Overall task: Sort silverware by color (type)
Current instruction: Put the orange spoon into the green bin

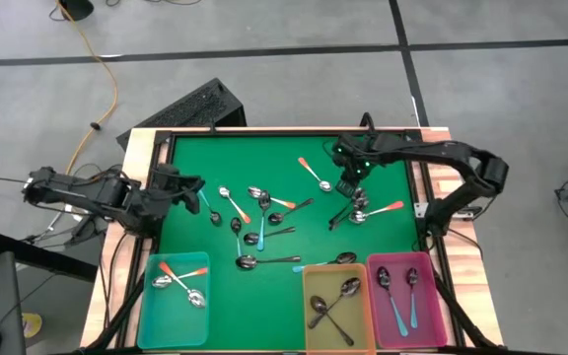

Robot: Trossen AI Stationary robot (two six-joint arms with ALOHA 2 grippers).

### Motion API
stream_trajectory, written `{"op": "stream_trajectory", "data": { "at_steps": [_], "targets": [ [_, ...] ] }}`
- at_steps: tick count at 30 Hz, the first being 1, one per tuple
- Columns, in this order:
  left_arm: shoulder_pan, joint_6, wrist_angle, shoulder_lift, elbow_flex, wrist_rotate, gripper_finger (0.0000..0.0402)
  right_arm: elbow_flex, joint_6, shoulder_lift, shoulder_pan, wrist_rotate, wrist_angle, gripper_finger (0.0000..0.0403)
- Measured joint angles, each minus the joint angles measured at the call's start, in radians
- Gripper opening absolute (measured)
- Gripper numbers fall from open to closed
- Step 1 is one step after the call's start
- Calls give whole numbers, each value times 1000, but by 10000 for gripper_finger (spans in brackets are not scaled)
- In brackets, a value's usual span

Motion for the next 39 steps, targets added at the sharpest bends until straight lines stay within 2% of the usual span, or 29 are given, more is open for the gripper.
{"op": "stream_trajectory", "data": {
  "at_steps": [7,15,21,32,39],
  "targets": [
    [75,56,-6,0,29,76,106,48,-37,49,-68,-123,22,128],
    [104,76,-8,1,29,77,106,60,-37,50,-52,-140,167,128],
    [104,86,-30,-11,35,60,106,60,17,50,-29,-139,274,128],
    [104,-8,-267,-157,86,-13,106,99,61,50,-23,-131,326,128],
    [104,19,-285,-219,86,-4,105,191,95,86,7,-14,317,132]
  ]
}}
